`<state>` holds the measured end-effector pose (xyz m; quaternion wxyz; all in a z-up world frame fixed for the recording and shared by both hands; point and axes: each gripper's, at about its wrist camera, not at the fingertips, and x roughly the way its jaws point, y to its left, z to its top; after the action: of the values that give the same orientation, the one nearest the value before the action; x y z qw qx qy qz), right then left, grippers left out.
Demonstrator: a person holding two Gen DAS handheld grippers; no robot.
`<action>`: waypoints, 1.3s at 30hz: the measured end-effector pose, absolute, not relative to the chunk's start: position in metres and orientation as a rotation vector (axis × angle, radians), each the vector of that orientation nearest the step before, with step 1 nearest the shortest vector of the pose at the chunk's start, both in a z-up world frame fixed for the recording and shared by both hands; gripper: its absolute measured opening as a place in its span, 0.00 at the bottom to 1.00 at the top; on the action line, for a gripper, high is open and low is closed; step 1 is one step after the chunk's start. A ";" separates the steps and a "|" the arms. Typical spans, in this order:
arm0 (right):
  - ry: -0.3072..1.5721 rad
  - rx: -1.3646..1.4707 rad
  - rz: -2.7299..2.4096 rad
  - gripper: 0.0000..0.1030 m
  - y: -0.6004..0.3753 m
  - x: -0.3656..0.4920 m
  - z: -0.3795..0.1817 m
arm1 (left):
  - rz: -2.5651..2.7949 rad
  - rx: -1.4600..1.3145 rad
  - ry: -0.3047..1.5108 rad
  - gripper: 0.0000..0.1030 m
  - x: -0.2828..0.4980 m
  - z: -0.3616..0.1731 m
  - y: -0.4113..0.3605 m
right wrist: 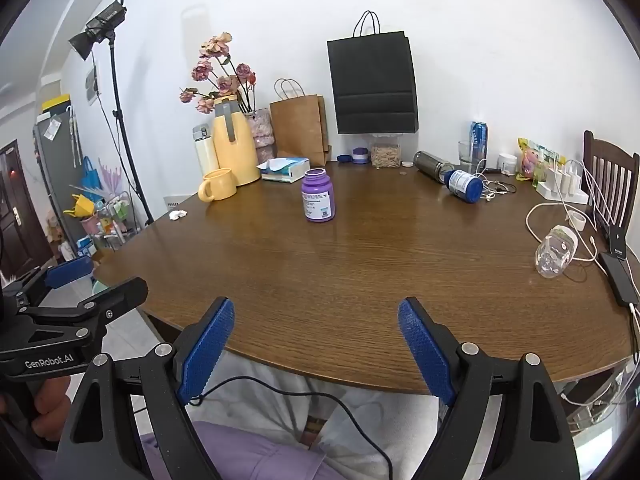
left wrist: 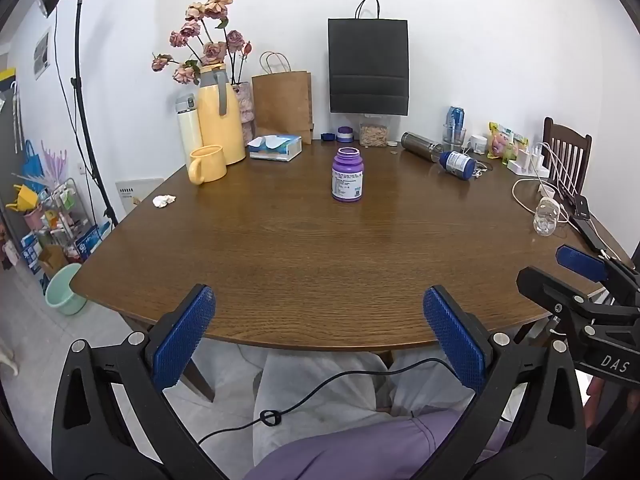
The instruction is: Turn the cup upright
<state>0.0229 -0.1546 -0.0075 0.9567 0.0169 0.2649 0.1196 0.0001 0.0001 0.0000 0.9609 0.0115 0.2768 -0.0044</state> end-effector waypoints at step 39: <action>0.551 0.042 0.245 0.86 -0.153 0.023 -0.008 | -0.008 0.016 0.586 1.00 0.001 -0.010 0.005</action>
<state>0.0232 -0.1527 -0.0085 0.9546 0.0205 0.2714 0.1207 0.0009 0.0045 -0.0098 0.9574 0.0080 0.2886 -0.0040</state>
